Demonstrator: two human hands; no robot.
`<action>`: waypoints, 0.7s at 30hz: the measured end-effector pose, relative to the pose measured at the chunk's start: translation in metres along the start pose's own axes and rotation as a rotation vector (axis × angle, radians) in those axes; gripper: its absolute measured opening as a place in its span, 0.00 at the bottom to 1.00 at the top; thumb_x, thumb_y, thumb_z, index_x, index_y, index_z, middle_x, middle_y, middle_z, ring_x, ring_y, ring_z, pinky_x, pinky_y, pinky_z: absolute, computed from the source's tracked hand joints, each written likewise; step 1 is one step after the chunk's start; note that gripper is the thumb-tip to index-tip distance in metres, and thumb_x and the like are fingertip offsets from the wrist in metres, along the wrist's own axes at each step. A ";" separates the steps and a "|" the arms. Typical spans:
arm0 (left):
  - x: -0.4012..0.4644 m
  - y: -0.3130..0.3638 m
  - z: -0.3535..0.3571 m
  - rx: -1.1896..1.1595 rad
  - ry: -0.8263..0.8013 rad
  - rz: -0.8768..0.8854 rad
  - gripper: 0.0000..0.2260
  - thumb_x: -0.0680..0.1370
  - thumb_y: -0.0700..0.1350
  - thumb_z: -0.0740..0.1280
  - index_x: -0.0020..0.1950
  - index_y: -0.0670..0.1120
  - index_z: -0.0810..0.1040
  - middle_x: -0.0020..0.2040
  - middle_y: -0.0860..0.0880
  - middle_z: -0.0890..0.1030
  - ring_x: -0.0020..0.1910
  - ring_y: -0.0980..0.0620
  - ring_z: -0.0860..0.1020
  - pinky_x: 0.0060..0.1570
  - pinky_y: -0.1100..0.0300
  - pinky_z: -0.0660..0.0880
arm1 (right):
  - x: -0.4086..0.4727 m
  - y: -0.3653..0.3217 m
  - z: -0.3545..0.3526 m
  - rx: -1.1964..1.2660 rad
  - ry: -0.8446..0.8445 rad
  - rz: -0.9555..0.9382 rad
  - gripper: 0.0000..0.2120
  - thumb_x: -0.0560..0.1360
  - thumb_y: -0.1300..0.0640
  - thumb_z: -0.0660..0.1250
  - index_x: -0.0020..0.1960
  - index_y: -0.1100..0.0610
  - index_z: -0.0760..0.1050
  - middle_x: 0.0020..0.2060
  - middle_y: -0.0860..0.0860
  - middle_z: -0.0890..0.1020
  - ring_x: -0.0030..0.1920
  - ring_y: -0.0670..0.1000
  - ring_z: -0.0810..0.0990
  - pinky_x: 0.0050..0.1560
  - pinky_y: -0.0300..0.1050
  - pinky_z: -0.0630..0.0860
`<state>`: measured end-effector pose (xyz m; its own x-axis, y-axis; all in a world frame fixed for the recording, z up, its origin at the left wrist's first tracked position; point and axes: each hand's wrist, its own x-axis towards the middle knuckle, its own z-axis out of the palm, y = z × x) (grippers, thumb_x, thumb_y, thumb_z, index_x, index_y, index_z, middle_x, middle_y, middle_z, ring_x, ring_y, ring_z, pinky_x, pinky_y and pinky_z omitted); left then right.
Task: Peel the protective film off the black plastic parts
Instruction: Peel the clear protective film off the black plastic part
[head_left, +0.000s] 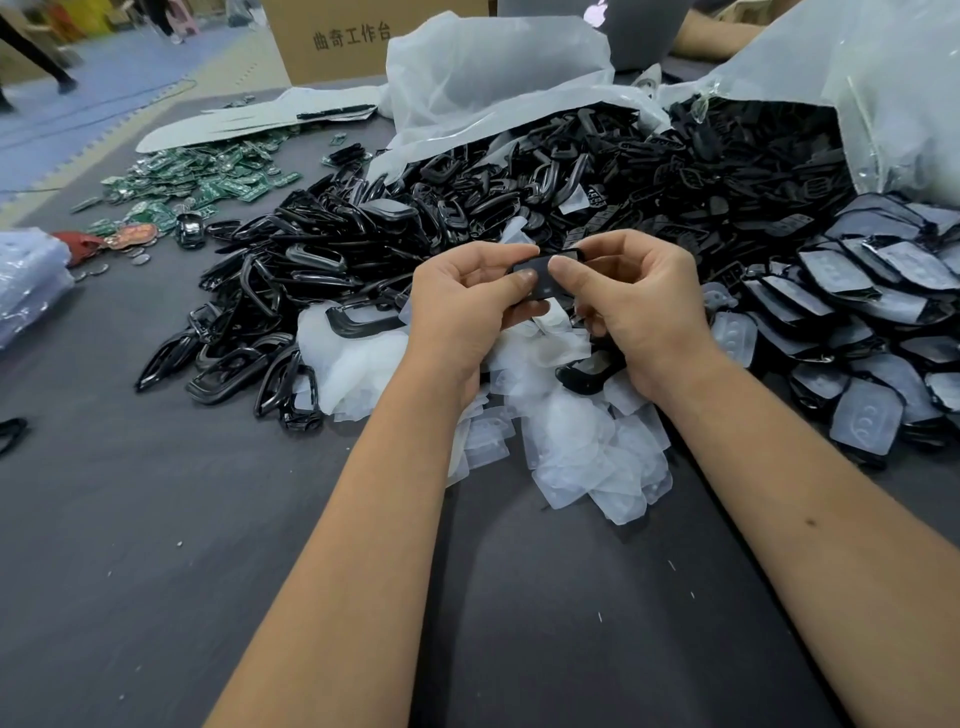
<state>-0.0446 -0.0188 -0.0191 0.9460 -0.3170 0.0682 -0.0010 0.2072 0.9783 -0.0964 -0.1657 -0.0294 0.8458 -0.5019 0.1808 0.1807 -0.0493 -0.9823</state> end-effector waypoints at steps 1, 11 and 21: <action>0.000 0.000 0.000 -0.003 -0.007 0.001 0.09 0.77 0.27 0.69 0.49 0.39 0.84 0.39 0.44 0.86 0.39 0.48 0.86 0.43 0.58 0.84 | 0.001 0.000 -0.001 0.035 -0.043 0.029 0.09 0.73 0.59 0.80 0.47 0.59 0.81 0.31 0.48 0.83 0.28 0.45 0.77 0.27 0.37 0.71; -0.003 0.002 -0.001 -0.021 -0.062 0.009 0.09 0.78 0.28 0.68 0.51 0.38 0.84 0.43 0.42 0.87 0.43 0.46 0.86 0.48 0.55 0.85 | 0.003 -0.001 -0.005 0.140 -0.157 0.090 0.05 0.76 0.62 0.76 0.44 0.59 0.81 0.31 0.54 0.80 0.28 0.47 0.75 0.27 0.37 0.69; -0.003 0.001 0.001 -0.029 -0.042 0.006 0.08 0.77 0.27 0.69 0.49 0.38 0.84 0.39 0.44 0.86 0.37 0.48 0.85 0.40 0.61 0.83 | 0.001 0.001 0.002 0.070 -0.102 0.012 0.08 0.81 0.67 0.67 0.45 0.60 0.83 0.32 0.53 0.83 0.30 0.49 0.80 0.29 0.40 0.78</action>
<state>-0.0474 -0.0184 -0.0180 0.9316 -0.3539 0.0829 0.0030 0.2356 0.9718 -0.0945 -0.1645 -0.0297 0.8940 -0.4116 0.1771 0.2023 0.0181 -0.9792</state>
